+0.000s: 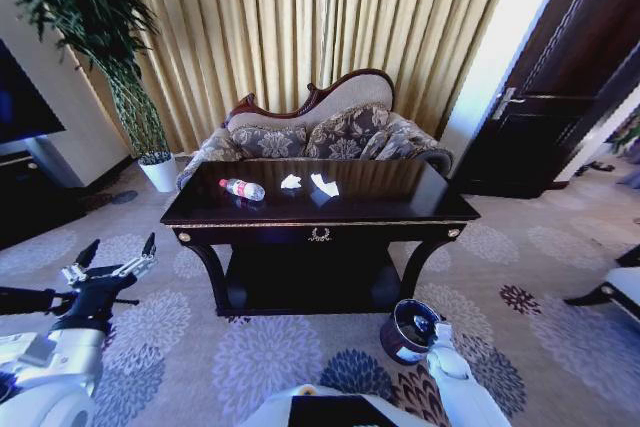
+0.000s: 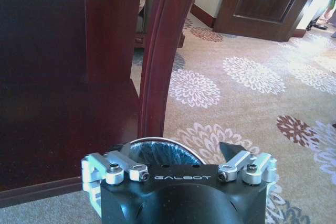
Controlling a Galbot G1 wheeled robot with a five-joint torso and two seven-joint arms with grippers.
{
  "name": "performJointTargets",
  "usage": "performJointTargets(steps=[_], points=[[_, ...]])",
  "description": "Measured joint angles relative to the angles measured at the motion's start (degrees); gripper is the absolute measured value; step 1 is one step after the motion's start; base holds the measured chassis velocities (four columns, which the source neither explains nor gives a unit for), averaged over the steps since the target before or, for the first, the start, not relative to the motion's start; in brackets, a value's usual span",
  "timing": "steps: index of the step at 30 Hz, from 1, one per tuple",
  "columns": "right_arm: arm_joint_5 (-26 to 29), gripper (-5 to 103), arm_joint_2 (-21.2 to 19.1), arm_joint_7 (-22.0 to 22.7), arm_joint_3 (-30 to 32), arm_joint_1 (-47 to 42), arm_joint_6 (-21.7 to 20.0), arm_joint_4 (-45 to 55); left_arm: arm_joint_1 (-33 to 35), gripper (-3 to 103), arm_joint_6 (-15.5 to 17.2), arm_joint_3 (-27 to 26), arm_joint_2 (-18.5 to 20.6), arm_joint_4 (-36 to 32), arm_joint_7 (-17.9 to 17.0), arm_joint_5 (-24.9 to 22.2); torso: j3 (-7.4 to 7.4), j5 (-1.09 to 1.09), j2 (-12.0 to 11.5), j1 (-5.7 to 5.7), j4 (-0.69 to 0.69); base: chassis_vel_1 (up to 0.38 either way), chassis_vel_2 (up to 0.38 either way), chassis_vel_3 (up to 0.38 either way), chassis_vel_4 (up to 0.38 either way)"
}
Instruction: Move to the front of the table and place the trash on the table into the trash bin.
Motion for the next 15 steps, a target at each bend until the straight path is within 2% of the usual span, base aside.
performJointTargets(steps=[1,2,7,9,10,11,13,15], points=[[0.09,93,0.0,0.01,0.01,-0.03,-0.01,0.04,0.0,100,-0.02,-0.16,0.04,0.0,0.01,-0.15,0.0,0.0,0.0,0.0,0.0,0.0,0.0,0.0,0.0],[0.23,99,0.01,0.03,0.01,-0.1,-0.03,0.1,0.01,100,-0.04,-0.54,0.15,0.0,0.04,-0.54,0.0,0.0,0.0,0.0,0.0,0.0,0.0,0.0,0.0],[1.47,100,0.08,0.05,0.03,-0.34,-0.05,1.02,0.02,100,-0.05,-1.16,0.26,0.0,0.06,-1.23,0.0,0.01,0.0,0.0,0.0,0.0,0.0,0.0,0.0],[8.67,100,-0.09,0.06,-0.11,-2.01,-0.62,7.29,-0.03,100,-0.06,-1.42,0.26,0.0,0.07,-1.55,0.0,0.02,0.0,0.0,0.01,0.0,0.0,0.0,0.0],[8.67,100,-0.09,0.06,-0.11,-2.01,-0.62,7.29,-0.03,100,-0.06,-1.42,0.26,0.0,0.07,-1.55,0.0,0.02,0.0,0.0,0.01,0.0,0.0,0.0,0.0],[12.94,100,-0.33,-0.04,-0.05,-3.48,-1.86,13.02,-0.19,100,-0.06,-1.43,0.25,0.0,0.09,-1.6,0.0,0.01,0.0,0.0,0.01,0.0,0.0,0.0,0.0],[14.57,100,-0.77,-1.07,0.59,-5.96,-2.81,23.06,-0.52,100,-0.05,-1.23,0.24,0.0,0.09,-1.61,0.0,-0.01,0.0,0.0,0.01,0.0,0.0,0.0,0.0],[14.47,100,-0.97,-1.49,0.84,-6.74,-2.89,26.01,-0.6,100,0.0,-1.17,0.24,0.0,0.1,-1.61,0.0,-0.02,0.0,0.0,0.0,0.0,0.0,0.0,0.0]])
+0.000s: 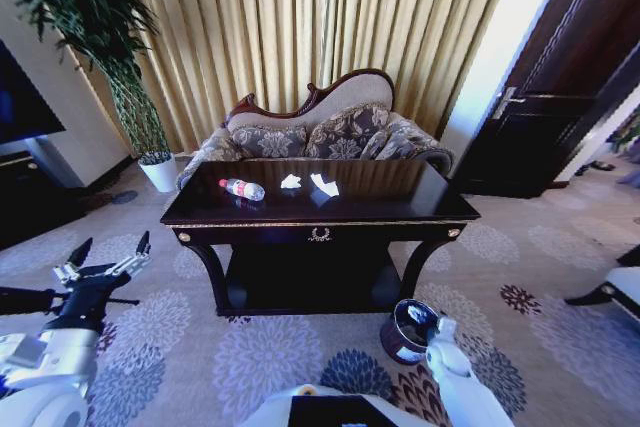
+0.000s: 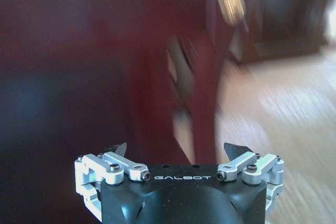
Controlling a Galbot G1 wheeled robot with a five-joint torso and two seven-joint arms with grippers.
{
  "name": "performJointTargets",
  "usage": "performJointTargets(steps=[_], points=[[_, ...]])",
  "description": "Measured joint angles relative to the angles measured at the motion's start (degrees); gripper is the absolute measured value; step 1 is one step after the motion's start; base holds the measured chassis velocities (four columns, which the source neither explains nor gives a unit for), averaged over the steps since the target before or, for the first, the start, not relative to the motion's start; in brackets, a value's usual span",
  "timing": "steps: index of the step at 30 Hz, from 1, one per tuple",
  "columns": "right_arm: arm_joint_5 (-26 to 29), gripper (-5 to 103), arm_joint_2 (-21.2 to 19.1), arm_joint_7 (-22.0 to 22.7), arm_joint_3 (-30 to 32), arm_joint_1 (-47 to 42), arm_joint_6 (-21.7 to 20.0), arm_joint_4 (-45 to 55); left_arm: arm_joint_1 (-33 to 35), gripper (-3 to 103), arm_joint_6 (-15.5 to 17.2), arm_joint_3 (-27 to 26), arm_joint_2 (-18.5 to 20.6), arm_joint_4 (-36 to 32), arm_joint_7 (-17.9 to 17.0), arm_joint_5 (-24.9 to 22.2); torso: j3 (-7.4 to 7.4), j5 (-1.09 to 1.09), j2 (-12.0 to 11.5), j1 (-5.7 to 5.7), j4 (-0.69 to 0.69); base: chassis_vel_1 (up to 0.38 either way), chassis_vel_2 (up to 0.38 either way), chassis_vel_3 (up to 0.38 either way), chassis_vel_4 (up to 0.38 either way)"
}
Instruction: Move to the front of the table and place the trash on the table into the trash bin.
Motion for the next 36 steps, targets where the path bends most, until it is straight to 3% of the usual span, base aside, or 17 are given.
performJointTargets(steps=[3,6,8,14,20,36], points=[[0.32,100,-1.47,-1.45,0.72,-4.45,-1.4,14.71,-0.38,100,0.15,0.13,0.02,0.0,0.04,-0.02,0.0,0.0,0.0,0.0,0.0,0.0,0.0,0.0,0.0],[0.37,100,-1.8,-1.69,0.83,-6.24,-2.13,19.98,-0.38,100,0.19,0.14,0.02,0.0,0.04,-0.03,0.0,0.01,0.0,0.0,-0.01,0.0,0.0,0.0,0.0],[0.39,100,-1.94,-1.82,0.93,-9.21,-4.62,29.84,-0.25,100,0.24,0.06,-0.07,0.0,0.07,-0.09,-0.01,0.01,0.0,0.0,-0.01,0.0,0.0,0.0,0.0],[-0.7,100,-2.24,-1.72,0.48,-10.1,-8.83,42.0,-0.42,100,1.57,-1.24,-0.05,0.0,0.61,-0.83,-0.01,0.01,0.01,-0.01,0.01,0.0,0.0,0.0,0.0],[-0.9,100,-2.78,-1.68,0.42,-9.46,-12.13,47.13,-1.42,100,3.44,-2.94,1.3,0.0,0.72,-2.19,0.0,0.01,0.01,-0.01,-0.01,0.0,0.0,0.0,0.0],[-2.87,100,-2.67,-1.69,-0.34,-8.53,-11.97,44.94,-2.06,100,5.26,-3.03,1.75,0.0,0.3,-2.54,0.0,0.02,0.01,-0.02,0.0,-0.023,0.019,0.016,-0.017]])
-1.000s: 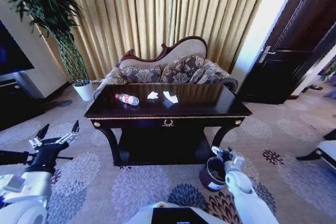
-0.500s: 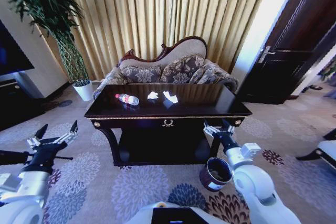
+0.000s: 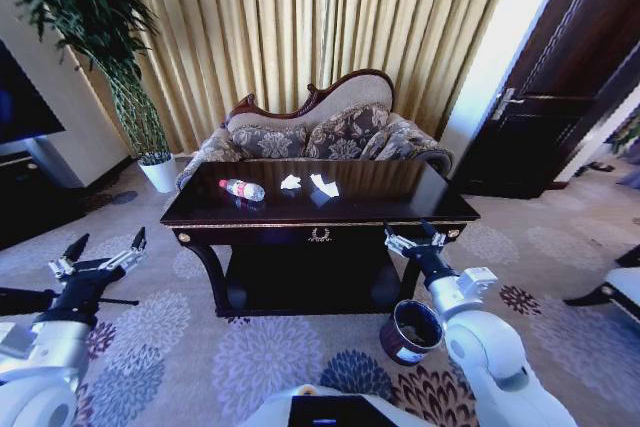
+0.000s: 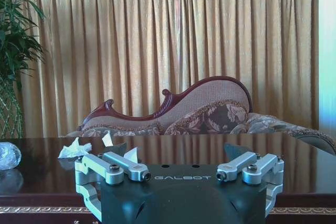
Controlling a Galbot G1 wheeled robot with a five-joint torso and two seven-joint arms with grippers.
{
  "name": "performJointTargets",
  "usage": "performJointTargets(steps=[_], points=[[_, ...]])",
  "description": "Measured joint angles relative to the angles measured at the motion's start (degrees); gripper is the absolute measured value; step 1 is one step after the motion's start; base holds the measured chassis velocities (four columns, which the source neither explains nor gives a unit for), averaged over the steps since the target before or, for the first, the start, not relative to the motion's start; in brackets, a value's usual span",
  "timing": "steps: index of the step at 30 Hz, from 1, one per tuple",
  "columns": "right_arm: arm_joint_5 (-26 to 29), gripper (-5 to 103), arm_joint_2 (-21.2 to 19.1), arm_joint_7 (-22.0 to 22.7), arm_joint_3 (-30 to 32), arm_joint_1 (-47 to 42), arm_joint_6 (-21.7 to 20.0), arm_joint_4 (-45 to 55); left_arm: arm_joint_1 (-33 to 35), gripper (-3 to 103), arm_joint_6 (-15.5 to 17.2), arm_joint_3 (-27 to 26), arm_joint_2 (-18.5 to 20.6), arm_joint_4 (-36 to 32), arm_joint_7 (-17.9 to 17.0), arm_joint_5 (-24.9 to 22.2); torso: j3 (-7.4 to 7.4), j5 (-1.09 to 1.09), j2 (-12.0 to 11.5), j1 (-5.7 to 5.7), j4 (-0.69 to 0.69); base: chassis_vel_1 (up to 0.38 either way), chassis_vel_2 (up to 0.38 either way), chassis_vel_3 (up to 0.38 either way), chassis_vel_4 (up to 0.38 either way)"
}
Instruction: Move to the front of the table and place the trash on the table into the trash bin.
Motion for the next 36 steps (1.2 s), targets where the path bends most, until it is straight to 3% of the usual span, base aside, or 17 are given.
performJointTargets(steps=[36], points=[[-0.66,100,0.69,-0.05,-1.31,0.01,0.32,-0.27,0.02,100,-0.34,0.46,-0.27,0.0,0.3,0.23,0.0,0.0,-0.01,0.01,0.0,-0.083,0.079,0.084,-0.077]])
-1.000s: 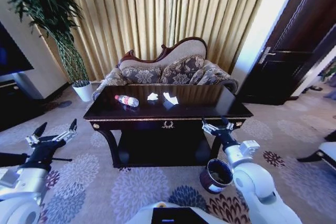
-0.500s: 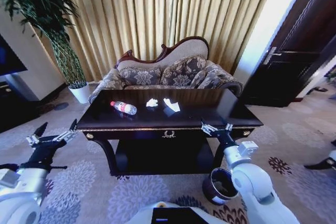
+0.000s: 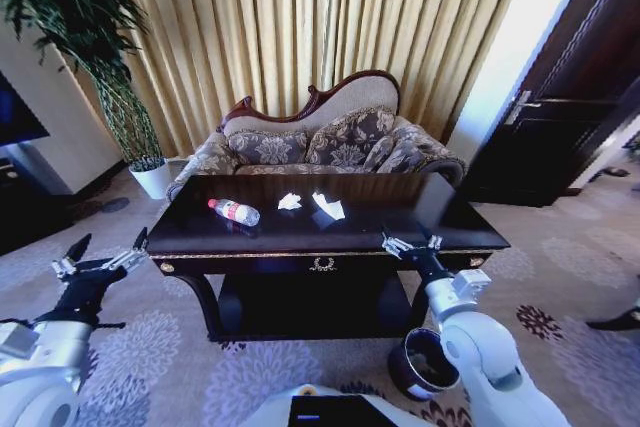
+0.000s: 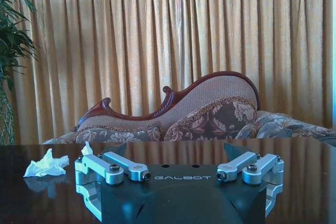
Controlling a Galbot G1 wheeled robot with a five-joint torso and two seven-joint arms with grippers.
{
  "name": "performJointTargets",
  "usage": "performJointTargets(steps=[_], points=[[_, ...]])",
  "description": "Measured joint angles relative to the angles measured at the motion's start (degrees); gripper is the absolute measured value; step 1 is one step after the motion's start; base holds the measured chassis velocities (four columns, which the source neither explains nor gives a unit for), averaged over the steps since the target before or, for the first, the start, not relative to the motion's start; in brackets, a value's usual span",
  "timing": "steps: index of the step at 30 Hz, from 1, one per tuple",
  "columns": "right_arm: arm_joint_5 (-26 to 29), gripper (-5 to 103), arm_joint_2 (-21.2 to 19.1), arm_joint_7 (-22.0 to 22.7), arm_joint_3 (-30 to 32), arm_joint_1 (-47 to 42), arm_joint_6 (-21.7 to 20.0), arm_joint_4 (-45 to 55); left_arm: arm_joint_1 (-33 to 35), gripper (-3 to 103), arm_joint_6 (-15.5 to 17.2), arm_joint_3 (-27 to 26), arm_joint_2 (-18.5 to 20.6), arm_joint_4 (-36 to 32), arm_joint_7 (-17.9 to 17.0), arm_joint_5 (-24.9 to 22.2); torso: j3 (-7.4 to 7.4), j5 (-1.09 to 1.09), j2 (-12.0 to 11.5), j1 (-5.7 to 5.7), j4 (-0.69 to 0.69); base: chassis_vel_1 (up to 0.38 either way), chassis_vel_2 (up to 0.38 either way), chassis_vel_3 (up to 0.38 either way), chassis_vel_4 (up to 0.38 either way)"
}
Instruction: Move to the front of the table and place the trash on the table into the trash bin.
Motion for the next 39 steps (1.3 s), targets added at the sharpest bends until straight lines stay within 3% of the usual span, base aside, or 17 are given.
performJointTargets(steps=[17,31,39], points=[[0.44,100,-0.56,-0.02,-1.18,0.18,0.01,-0.06,-0.13,100,-0.1,0.88,-0.14,0.0,0.03,0.07,0.0,0.0,0.0,0.01,0.0,-0.043,0.037,0.036,-0.035],[6.94,100,-8.82,-1.28,-11.13,11.09,-1.41,-10.23,0.53,100,-0.13,1.28,-0.59,0.0,-0.04,0.16,0.0,0.0,0.0,-0.01,0.0,0.0,0.0,0.0,0.0],[9.25,100,-11.3,-1.26,-16.85,17.57,-1.4,-14.19,0.3,100,-0.07,1.92,-1.47,0.0,-0.15,1.23,0.01,0.0,0.0,0.0,0.0,0.0,0.0,0.0,0.0]])
